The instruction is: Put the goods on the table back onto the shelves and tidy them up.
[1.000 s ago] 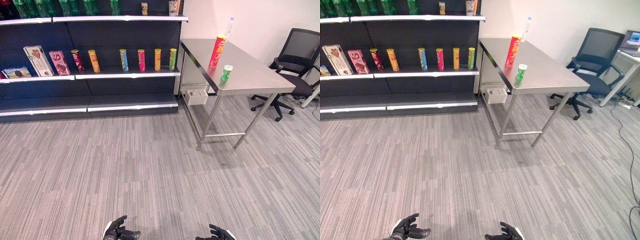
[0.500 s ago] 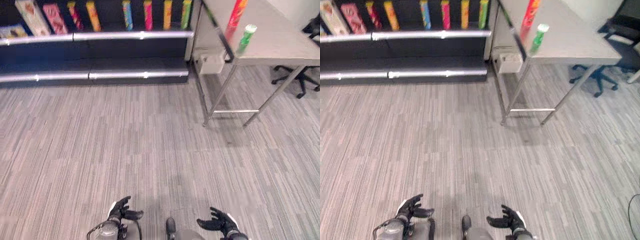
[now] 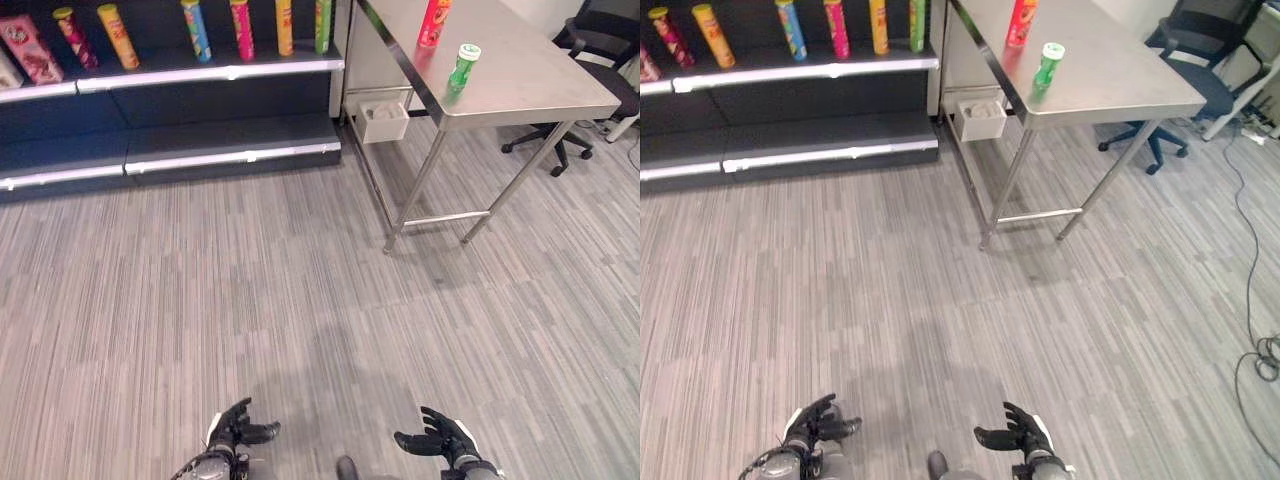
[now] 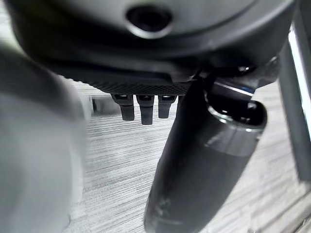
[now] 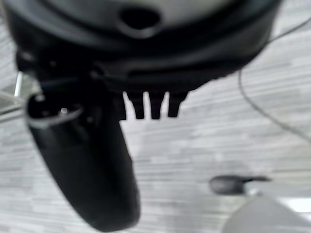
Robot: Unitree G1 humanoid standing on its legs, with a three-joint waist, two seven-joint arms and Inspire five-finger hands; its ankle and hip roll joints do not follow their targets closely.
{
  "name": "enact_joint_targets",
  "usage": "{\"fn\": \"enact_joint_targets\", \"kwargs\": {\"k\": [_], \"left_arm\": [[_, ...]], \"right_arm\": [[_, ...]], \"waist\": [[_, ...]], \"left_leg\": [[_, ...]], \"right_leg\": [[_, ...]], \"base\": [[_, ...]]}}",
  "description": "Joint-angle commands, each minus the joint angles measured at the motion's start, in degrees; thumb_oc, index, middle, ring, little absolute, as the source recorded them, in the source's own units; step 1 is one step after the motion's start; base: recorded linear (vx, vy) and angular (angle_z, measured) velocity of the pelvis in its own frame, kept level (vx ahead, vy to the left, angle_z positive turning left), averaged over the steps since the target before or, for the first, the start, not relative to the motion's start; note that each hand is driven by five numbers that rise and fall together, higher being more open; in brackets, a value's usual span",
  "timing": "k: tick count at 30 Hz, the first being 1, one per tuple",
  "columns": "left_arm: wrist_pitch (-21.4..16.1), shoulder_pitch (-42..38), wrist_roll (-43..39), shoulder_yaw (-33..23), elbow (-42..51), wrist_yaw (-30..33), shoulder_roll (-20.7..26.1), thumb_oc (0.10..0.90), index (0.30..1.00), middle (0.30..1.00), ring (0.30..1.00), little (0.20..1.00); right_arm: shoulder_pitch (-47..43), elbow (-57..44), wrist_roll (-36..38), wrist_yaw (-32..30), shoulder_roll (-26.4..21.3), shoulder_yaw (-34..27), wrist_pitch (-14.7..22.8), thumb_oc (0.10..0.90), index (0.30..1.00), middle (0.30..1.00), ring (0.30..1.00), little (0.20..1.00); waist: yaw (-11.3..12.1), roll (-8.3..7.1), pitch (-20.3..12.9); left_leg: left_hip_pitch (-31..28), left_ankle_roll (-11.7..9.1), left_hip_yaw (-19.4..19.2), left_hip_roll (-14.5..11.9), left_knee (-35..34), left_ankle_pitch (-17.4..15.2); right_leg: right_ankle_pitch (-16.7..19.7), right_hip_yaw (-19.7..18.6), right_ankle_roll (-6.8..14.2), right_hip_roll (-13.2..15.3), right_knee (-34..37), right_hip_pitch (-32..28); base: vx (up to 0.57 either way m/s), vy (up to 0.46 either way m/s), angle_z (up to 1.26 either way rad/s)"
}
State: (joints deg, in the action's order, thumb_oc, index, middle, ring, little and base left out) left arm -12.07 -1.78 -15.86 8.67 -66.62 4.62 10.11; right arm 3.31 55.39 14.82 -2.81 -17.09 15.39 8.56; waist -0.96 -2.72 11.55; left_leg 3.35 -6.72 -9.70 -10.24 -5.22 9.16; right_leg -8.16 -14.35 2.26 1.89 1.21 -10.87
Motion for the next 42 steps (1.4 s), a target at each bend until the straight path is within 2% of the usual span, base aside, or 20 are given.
{"fn": "enact_joint_targets", "kwargs": {"k": [1, 2, 4, 5, 8, 11, 15, 16, 20, 24, 25, 27, 30, 31, 32, 33, 34, 36, 40, 42], "left_arm": [[-2.6, -0.5, -2.3, 0.7, 4.3, 0.8, 2.5, 0.800, 0.900, 0.900, 0.900, 0.900], [-2.7, -1.5, -3.2, 1.1, 5.1, 1.2, 2.7, 0.800, 0.900, 0.900, 0.900, 0.900], [-2.7, -2.1, -3.4, 1.3, 5.0, 1.3, 2.6, 0.800, 0.900, 0.900, 0.900, 0.900], [-2.8, -3.1, -4.0, 1.8, 5.5, 1.3, 2.4, 0.800, 0.900, 0.900, 0.900, 0.900], [-3.1, -4.5, -3.1, 3.1, 5.0, 1.1, 2.3, 0.800, 0.900, 0.900, 0.900, 0.900], [-3.2, -5.6, -2.1, 3.7, 4.4, 1.2, 2.2, 0.800, 0.900, 0.900, 0.900, 0.900], [-3.3, -6.0, -1.5, 3.8, 4.2, 1.1, 2.1, 0.800, 0.900, 0.900, 0.900, 0.900], [-3.1, -6.3, 0.2, 4.3, 2.7, 0.7, 0.8, 0.800, 0.900, 0.900, 0.900, 0.900], [-3.1, -5.4, 1.5, 4.8, 2.7, 0.2, -0.1, 0.800, 0.900, 0.900, 0.900, 0.900], [-3.5, -5.8, -0.1, 6.0, 3.3, -0.3, -1.5, 0.800, 0.900, 0.900, 0.900, 0.900], [-3.5, -6.2, -0.8, 6.9, 4.9, -0.7, -1.3, 0.800, 0.900, 0.900, 0.900, 0.900], [-3.4, -7.3, -1.0, 7.4, 5.1, -0.2, -0.8, 0.800, 0.900, 0.900, 0.900, 0.900], [-3.4, -6.9, -1.5, 7.1, 5.1, -0.4, -0.9, 0.800, 0.900, 0.900, 0.900, 0.900], [-3.5, -6.3, -1.5, 7.1, 5.5, -0.7, -1.0, 0.800, 0.900, 0.900, 0.900, 0.900], [-3.9, -4.4, -1.9, 7.0, 6.4, -0.8, -1.0, 0.800, 0.900, 0.900, 0.900, 0.900], [-3.9, -4.3, -1.9, 7.1, 6.4, -0.8, -1.0, 0.800, 0.900, 0.900, 0.900, 0.900], [-4.0, -4.1, -2.3, 6.9, 6.6, -0.6, -0.8, 0.800, 0.900, 0.900, 0.900, 0.900], [-4.0, -4.5, -2.3, 6.9, 6.5, -0.3, -0.6, 0.800, 0.900, 0.900, 0.900, 0.900], [-3.8, -4.3, -2.5, 6.2, 5.9, -0.5, -0.2, 0.800, 0.900, 0.900, 0.900, 0.900], [-4.0, -3.6, -2.8, 5.1, 5.5, -0.5, -0.1, 0.800, 0.900, 0.900, 0.900, 0.900]], "right_arm": [[-2.1, -5.0, -0.8, 0.5, -1.2, -0.8, 3.0, 0.800, 0.900, 0.900, 0.900, 0.900], [-2.9, -4.9, -0.9, 0.5, -1.5, -1.4, 2.6, 0.800, 0.900, 0.900, 0.900, 0.900], [-3.1, -4.5, -1.3, 0.3, -1.4, -1.7, 2.5, 0.800, 0.900, 0.900, 0.900, 0.900], [-3.3, -5.3, -1.7, 0.0, -1.6, -1.7, 2.3, 0.800, 0.900, 0.900, 0.900, 0.900], [-3.9, -4.5, -1.4, 0.0, -2.3, -1.6, 2.2, 0.800, 0.900, 0.900, 0.900, 0.900], [-4.0, -3.9, -1.1, -0.4, -2.9, -1.8, 2.1, 0.800, 0.900, 0.900, 0.900, 0.900], [-4.0, -3.3, -0.9, -0.5, -3.0, -2.0, 2.0, 0.800, 0.900, 0.900, 0.900, 0.900], [-3.8, -2.1, -2.2, -0.6, -2.9, -1.6, 1.7, 0.800, 0.900, 0.900, 0.900, 0.900], [-1.3, -2.1, -2.4, 0.2, -3.4, -2.1, 1.5, 0.800, 0.900, 0.900, 0.900, 0.900], [-1.6, -2.8, -1.7, 0.7, -6.0, -3.3, 1.7, 0.800, 0.900, 0.900, 0.900, 0.900], [-2.0, -4.7, -0.4, 1.0, -6.8, -3.8, 1.8, 0.800, 0.900, 0.900, 0.900, 0.900], [-2.8, -4.6, 0.4, 0.5, -7.0, -4.1, 1.9, 0.800, 0.900, 0.900, 0.900, 0.900], [-3.1, -3.7, 1.1, 0.6, -6.4, -3.7, 1.9, 0.800, 0.900, 0.900, 0.900, 0.900], [-3.0, -3.6, 1.3, 0.5, -6.3, -3.5, 2.0, 0.800, 0.900, 0.900, 0.900, 0.900], [-2.8, -3.5, 1.5, 0.4, -6.1, -2.7, 2.5, 0.800, 0.900, 0.900, 0.900, 0.900], [-2.7, -3.5, 1.5, 0.4, -6.2, -2.7, 2.5, 0.800, 0.900, 0.900, 0.900, 0.900], [-3.0, -3.4, 1.5, 0.2, -5.9, -2.3, 2.7, 0.800, 0.900, 0.900, 0.900, 0.900], [-3.5, -3.1, 1.6, -0.3, -5.7, -2.2, 2.9, 0.800, 0.900, 0.900, 0.900, 0.900], [-3.4, -3.2, 1.4, -0.3, -5.0, -1.9, 3.1, 0.800, 0.900, 0.900, 0.900, 0.900], [-3.6, -3.2, 0.9, 0.3, -4.5, -1.3, 3.0, 0.800, 0.900, 0.900, 0.900, 0.900]], "waist": [[0.9, -1.35, -4.1], [0.2, -0.77, -2.9], [0.0, -0.21, -2.6], [-0.6, -0.09, -2.3], [-1.9, 0.41, -2.3], [-3.0, 0.13, -2.2], [-3.4, 0.09, -2.4], [-4.6, 0.78, -2.0], [-5.9, 0.42, -2.1], [-7.5, -0.12, -1.3], [-7.0, -2.04, 0.0], [-6.3, -4.25, 1.0], [-5.4, -3.33, 0.9], [-4.9, -2.56, 0.8], [-3.3, -1.56, 0.4], [-3.2, -1.55, 0.7], [-2.5, -0.26, 0.5], [-2.5, -0.05, 0.8], [-2.5, -0.97, 0.4], [-2.9, -0.46, -0.1]], "left_leg": [[0.3, -0.4, -1.6, -1.5, 0.2, -2.9], [-2.0, 0.9, -2.5, -0.5, 0.2, -4.3], [-3.1, 1.4, -3.0, -0.3, 0.2, -5.1], [-4.2, 2.0, -3.9, 1.8, 0.2, -6.4], [-5.6, 2.1, -4.6, 4.3, 0.2, -8.6], [-7.1, 1.9, -3.9, 6.2, 0.2, -10.6], [-7.4, 1.7, -3.6, 6.8, 0.2, -11.3], [-10.0, 1.4, -3.2, 8.3, 0.2, -14.1], [-14.9, 1.9, 0.2, 11.7, 0.2, -17.8], [-8.6, -1.4, 2.2, 14.2, 17.0, -17.2], [-2.4, -4.4, 4.9, 16.9, 27.6, -15.2], [4.3, -7.8, 6.4, 18.8, 36.4, -14.3], [4.6, -5.7, 5.5, 15.2, 31.9, -13.0], [3.8, -4.3, 5.9, 13.6, 28.8, -12.5], [2.2, -1.9, 8.7, 8.9, 18.5, -11.5], [1.6, -2.0, 8.6, 8.9, 18.1, -11.5], [0.5, -1.2, 11.0, 2.9, 7.7, -6.3], [1.3, -1.6, 10.1, -1.3, 2.5, -2.3], [3.3, -2.3, 9.7, -4.5, 0.2, -0.8], [3.3, -3.3, 5.2, -5.1, 0.2, -0.3]], "right_leg": [[-1.4, 0.8, 9.3, 1.5, -21.8, 6.2], [6.9, 3.6, 12.7, 2.6, -31.5, 13.0], [8.9, 6.0, 12.7, 3.5, -34.4, 15.1], [9.1, 8.1, 12.1, 6.2, -30.6, 17.2], [4.0, 10.9, 10.0, 6.4, -17.7, 19.9], [6.5, 10.6, 10.4, 7.7, -4.4, 20.1], [7.9, 9.9, 10.9, 8.4, 0.1, 21.7], [9.7, 9.6, 12.4, 9.3, 3.8, 28.8], [12.9, 8.7, 11.9, 9.2, 3.8, 24.9], [12.3, 8.5, 9.9, 9.3, 3.6, 19.0], [11.1, 8.8, 8.8, 10.7, 2.8, 17.3], [10.3, 8.2, 7.9, 11.4, 2.6, 16.0], [9.1, 6.8, 6.9, 9.0, 2.1, 14.7], [8.3, 6.3, 6.3, 7.9, 1.8, 14.0], [6.6, 4.4, 5.7, 5.8, 0.3, 13.7], [6.5, 4.4, 5.6, 5.7, 0.3, 13.4], [4.7, 3.1, 5.0, 3.9, -0.3, 13.0], [3.1, 2.5, 4.4, 3.3, -1.3, 12.9], [1.2, 0.3, 4.1, 2.7, -2.3, 12.1], [-0.5, -1.2, 4.3, 1.9, -2.6, 9.7]], "base": [[0.41, 0.141, 0.07], [0.38, 0.122, 0.07], [0.28, 0.110, 0.05], [0.28, 0.136, 0.24], [0.32, 0.073, 0.10], [0.23, -0.031, 0.23], [0.19, -0.043, 0.45], [0.79, -0.220, -0.19], [0.47, -0.217, 0.11], [0.28, -0.286, 0.74], [0.12, -0.330, 0.57], [0.16, -0.387, 0.44], [0.23, -0.147, 0.22], [0.34, -0.051, -0.41], [0.34, -0.052, -0.54], [0.46, -0.023, -0.39], [0.30, 0.023, -0.53], [0.31, 0.037, -0.60], [0.29, 0.037, -0.43], [0.59, 0.155, -0.52]]}}
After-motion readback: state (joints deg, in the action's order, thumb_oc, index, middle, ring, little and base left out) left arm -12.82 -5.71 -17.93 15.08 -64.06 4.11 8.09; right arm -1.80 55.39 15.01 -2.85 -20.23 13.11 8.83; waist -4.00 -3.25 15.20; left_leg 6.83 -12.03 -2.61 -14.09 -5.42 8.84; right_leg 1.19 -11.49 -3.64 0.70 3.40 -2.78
